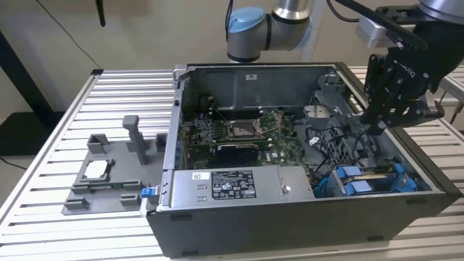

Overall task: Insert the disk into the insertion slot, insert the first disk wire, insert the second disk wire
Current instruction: 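Insert the second disk wire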

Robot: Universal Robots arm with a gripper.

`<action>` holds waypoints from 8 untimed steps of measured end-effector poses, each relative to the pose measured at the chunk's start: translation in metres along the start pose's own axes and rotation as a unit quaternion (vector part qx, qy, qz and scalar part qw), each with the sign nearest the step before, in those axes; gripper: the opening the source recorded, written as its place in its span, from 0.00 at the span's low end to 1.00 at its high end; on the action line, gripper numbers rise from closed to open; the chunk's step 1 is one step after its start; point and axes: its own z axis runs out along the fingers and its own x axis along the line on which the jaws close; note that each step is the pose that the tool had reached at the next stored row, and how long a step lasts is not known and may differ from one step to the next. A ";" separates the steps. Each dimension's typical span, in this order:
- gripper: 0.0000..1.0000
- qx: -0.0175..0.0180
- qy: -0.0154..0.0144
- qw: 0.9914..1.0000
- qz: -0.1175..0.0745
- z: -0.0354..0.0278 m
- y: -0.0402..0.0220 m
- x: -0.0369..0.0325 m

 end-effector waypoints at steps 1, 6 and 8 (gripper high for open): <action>0.33 0.000 0.000 1.000 0.000 0.0001 0.0013 -0.0019; 0.33 0.002 0.000 1.000 0.000 0.0008 0.0091 -0.0082; 0.33 0.003 0.000 1.000 0.000 0.0010 0.0134 -0.0100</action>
